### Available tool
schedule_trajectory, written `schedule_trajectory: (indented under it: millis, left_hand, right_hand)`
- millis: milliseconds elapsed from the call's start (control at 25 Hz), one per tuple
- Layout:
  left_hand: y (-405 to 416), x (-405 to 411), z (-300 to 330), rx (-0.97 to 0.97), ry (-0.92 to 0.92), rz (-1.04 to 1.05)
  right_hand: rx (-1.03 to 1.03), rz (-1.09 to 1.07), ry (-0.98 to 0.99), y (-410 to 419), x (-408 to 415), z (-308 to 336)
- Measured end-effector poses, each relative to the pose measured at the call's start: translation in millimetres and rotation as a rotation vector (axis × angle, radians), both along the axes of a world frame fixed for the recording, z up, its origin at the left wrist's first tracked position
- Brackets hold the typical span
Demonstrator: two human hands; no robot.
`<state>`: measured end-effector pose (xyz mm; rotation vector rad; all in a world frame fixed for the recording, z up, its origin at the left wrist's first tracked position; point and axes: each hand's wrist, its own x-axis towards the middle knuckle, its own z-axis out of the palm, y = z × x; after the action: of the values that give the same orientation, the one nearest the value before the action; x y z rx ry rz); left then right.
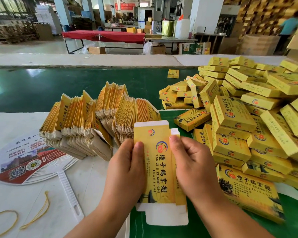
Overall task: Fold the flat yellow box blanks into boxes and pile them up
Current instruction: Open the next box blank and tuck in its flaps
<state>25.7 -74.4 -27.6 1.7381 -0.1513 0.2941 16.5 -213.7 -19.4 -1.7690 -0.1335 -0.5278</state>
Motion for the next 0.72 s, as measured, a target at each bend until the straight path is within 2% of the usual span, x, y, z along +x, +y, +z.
schedule_trajectory:
  millis: [120, 240, 320, 400, 600, 720]
  left_hand:
    - [1, -1, -2, 0.110, 0.019, -0.071]
    - [2, -4, 1, 0.208, 0.080, -0.227]
    - [4, -4, 6, 0.037, 0.129, -0.384]
    - [8, -5, 16, -0.156, 0.176, -0.472]
    - [27, 0, 21, -0.645, 0.549, -0.676]
    - [27, 1, 20, -0.734, 0.588, -0.809]
  right_hand:
    - [-0.065, -0.085, -0.047, -4, 2, 1]
    - [-0.019, 0.050, 0.039, -1, 0, 1]
    - [0.003, 0.215, 0.047, 3, -4, 1]
    - [-0.034, 0.284, -0.011, 6, -8, 2]
    - [-0.093, 0.038, -0.085, -4, -9, 4]
    - [0.007, 0.069, -0.024, -7, -6, 5]
